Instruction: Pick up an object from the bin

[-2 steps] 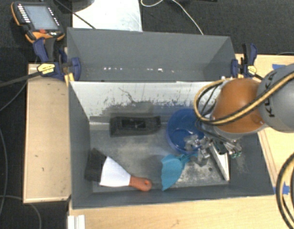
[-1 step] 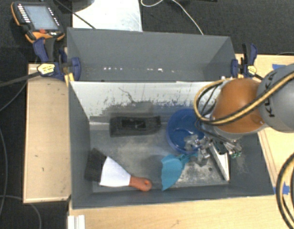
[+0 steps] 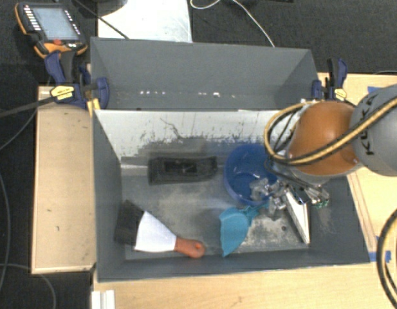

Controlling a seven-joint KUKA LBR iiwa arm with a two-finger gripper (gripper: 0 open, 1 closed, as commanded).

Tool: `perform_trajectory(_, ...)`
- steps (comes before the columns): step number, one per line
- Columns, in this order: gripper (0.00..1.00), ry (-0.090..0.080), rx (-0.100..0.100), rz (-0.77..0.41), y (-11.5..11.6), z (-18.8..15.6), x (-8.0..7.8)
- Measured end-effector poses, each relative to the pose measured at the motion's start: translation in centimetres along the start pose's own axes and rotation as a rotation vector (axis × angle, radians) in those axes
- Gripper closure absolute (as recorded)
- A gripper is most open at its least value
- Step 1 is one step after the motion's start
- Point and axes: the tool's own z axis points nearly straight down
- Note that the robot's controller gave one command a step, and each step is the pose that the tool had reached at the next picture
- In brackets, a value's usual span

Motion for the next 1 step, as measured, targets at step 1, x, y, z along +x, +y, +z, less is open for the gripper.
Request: perform_trajectory(1, 1.0, -0.001, 0.0, -0.006, -0.03, -0.15, -0.03)
